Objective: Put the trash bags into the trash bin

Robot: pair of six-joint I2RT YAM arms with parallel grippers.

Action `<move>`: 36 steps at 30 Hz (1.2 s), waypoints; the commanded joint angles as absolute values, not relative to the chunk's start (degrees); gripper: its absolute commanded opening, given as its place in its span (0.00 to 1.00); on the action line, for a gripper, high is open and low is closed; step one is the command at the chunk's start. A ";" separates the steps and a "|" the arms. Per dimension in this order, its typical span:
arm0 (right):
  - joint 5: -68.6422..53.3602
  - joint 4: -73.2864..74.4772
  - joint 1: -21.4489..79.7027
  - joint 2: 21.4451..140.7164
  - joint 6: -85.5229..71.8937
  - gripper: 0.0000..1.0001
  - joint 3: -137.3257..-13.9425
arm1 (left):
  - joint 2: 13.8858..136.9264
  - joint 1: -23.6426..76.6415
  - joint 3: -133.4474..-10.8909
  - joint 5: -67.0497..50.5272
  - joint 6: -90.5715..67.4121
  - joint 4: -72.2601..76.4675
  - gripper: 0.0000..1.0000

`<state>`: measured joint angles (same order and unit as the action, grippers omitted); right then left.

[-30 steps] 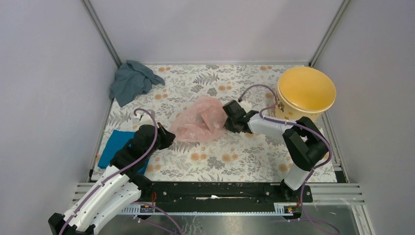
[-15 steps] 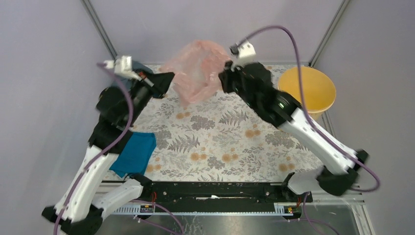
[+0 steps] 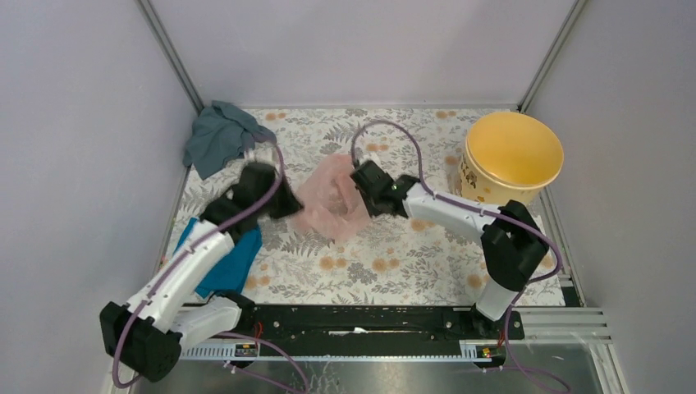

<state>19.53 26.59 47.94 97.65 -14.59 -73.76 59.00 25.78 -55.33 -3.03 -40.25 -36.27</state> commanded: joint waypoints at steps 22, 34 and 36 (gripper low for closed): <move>10.26 11.27 48.72 78.76 -10.94 0.00 -79.06 | 52.34 26.45 -72.19 -7.55 -33.98 -22.50 0.00; -7.23 0.44 48.75 75.34 -26.48 0.06 -48.25 | 42.81 26.46 -35.04 -9.99 -47.68 -17.30 0.00; -11.63 -2.06 48.69 75.65 -28.70 0.16 -45.08 | 41.06 26.36 -30.48 -9.43 -49.00 -17.15 0.00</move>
<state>-0.56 -3.27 48.62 72.40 -21.76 -52.60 44.49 26.52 -38.94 -7.51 -43.27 -14.74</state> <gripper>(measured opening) 0.112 0.005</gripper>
